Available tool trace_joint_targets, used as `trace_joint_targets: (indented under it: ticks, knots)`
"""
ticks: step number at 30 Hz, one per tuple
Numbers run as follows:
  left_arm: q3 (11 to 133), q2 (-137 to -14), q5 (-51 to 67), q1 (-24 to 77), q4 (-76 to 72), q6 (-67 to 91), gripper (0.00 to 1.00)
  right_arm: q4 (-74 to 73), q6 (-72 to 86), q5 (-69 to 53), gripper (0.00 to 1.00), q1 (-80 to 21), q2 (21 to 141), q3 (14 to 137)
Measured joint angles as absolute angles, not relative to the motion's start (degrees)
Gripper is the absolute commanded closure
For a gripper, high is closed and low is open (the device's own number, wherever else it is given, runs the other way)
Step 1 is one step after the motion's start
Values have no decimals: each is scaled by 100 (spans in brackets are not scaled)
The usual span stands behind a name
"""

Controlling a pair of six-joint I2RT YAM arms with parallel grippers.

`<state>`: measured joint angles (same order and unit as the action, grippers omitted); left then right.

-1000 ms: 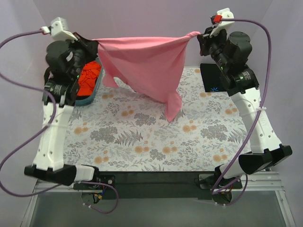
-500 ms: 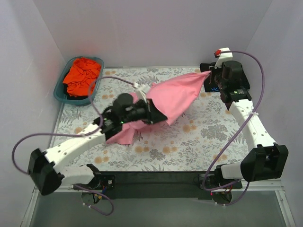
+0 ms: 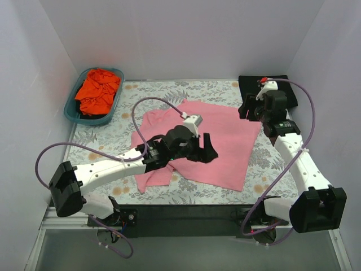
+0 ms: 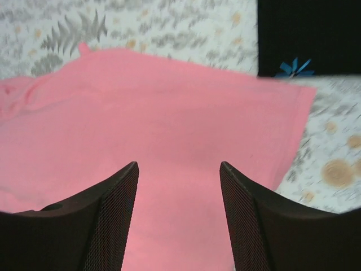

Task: Fold and stack the t-shirts
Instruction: Flatten the tshirt out

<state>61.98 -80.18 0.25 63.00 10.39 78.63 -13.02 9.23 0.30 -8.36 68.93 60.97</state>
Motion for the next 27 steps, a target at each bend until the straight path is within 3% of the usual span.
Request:
trace_joint_targets:
  ticks: [5,9,21,27]
  knots:
    - [5533,-7483,-777,4737,1555,8060,35,-1619,1352,-397,38,-1002,6984,5024]
    - [4646,-7360,-1262,3597,1861,8158,48,-1837,1507,-379,39,-1068,7105,4438]
    - [3566,-7568,-1505,2829,1959,8705,54,-1603,1636,163,40,-1063,8490,4379]
    - [3260,-7275,-1540,2602,2272,9389,59,-1352,1623,95,39,-1094,9426,5218]
